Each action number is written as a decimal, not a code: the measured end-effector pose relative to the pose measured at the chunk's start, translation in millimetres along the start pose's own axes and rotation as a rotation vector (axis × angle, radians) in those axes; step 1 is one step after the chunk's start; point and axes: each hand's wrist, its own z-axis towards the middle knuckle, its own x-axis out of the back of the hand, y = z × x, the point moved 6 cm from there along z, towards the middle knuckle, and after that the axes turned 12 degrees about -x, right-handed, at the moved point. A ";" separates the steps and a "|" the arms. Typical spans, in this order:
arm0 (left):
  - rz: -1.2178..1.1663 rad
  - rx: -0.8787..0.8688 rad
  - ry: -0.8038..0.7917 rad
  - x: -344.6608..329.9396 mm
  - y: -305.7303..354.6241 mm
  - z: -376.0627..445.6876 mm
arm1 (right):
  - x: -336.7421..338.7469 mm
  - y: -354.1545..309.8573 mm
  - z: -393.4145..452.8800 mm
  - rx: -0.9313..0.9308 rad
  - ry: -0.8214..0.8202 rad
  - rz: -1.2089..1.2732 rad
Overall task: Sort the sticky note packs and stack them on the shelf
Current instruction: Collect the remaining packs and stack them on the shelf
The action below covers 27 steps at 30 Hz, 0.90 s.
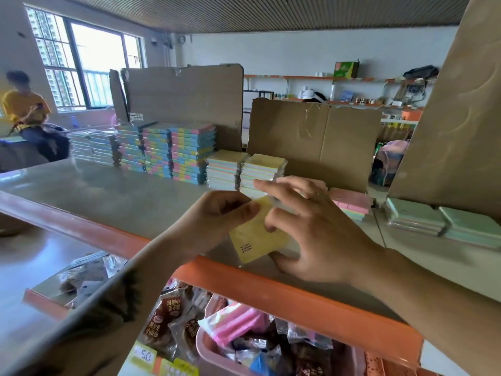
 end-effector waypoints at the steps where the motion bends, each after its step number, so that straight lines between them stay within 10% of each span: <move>1: 0.011 0.000 -0.021 -2.2 1.5 -0.4 | -0.5 -1.4 2.3 0.016 -0.005 -0.013; 8: 0.249 0.069 -0.074 6.0 1.8 -4.4 | 8.4 25.0 15.0 -0.124 -0.120 -0.044; 15: 0.995 0.266 -0.336 23.9 0.8 -27.4 | 14.9 82.0 83.1 -0.427 -0.152 0.019; 27: 1.121 0.311 -0.444 18.8 -16.4 -26.6 | -55.6 129.6 137.7 -0.698 -0.328 0.209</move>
